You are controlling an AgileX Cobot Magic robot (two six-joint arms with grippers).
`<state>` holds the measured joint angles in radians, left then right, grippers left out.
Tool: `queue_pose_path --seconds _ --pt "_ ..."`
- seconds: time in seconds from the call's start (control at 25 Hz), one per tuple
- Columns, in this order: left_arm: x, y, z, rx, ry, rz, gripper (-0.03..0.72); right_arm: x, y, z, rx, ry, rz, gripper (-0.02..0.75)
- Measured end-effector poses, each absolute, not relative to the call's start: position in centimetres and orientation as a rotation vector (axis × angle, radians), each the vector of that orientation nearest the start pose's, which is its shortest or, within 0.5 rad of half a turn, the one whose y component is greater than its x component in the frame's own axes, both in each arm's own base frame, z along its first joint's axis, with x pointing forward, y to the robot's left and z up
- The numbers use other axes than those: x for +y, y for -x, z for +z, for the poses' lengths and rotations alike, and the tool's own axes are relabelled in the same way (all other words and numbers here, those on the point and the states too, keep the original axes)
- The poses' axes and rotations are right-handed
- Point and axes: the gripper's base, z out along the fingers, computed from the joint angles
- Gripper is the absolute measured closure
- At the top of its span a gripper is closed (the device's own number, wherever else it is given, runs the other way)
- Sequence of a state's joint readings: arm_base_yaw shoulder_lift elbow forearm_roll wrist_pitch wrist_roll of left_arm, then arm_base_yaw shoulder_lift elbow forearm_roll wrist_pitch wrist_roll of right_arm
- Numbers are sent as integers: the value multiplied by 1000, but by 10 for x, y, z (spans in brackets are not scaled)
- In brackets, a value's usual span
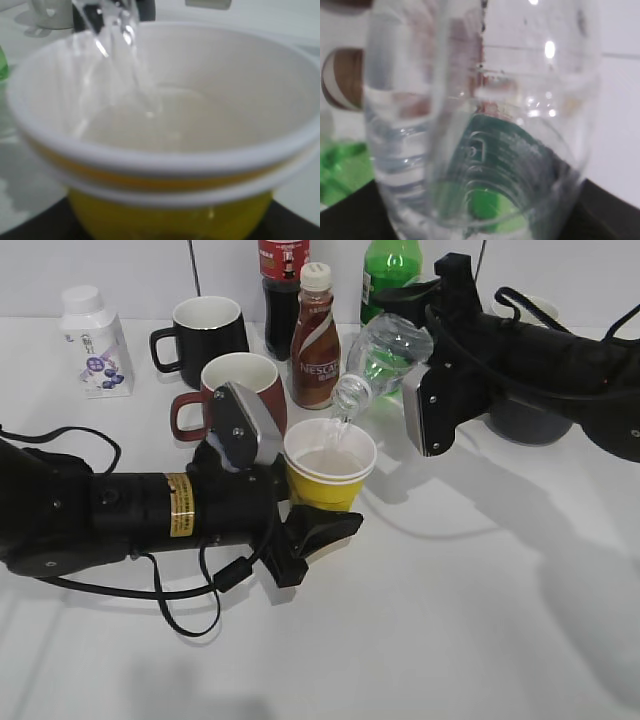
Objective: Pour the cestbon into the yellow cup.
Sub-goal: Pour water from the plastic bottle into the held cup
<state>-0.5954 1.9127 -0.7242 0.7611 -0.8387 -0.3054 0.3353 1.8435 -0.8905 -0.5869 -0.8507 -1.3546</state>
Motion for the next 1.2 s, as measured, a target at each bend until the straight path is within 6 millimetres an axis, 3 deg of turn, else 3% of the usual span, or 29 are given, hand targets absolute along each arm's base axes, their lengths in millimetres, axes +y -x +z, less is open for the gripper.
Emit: queue_pose_path --seconds 0.24,0.52,1.0,1.2 --pt "-227 -251 130 1650 -1143 -750 247 159 -341 199 610 1598 -661 276" --pt "-227 -251 131 1639 -1136 -760 247 159 -340 197 810 1489 -458 276" --pt "-225 -256 135 1638 -1067 -767 248 160 -333 191 1220 1198 62 276" --pt "-217 -261 138 1626 -1029 -766 248 160 -334 192 1324 1076 186 276"
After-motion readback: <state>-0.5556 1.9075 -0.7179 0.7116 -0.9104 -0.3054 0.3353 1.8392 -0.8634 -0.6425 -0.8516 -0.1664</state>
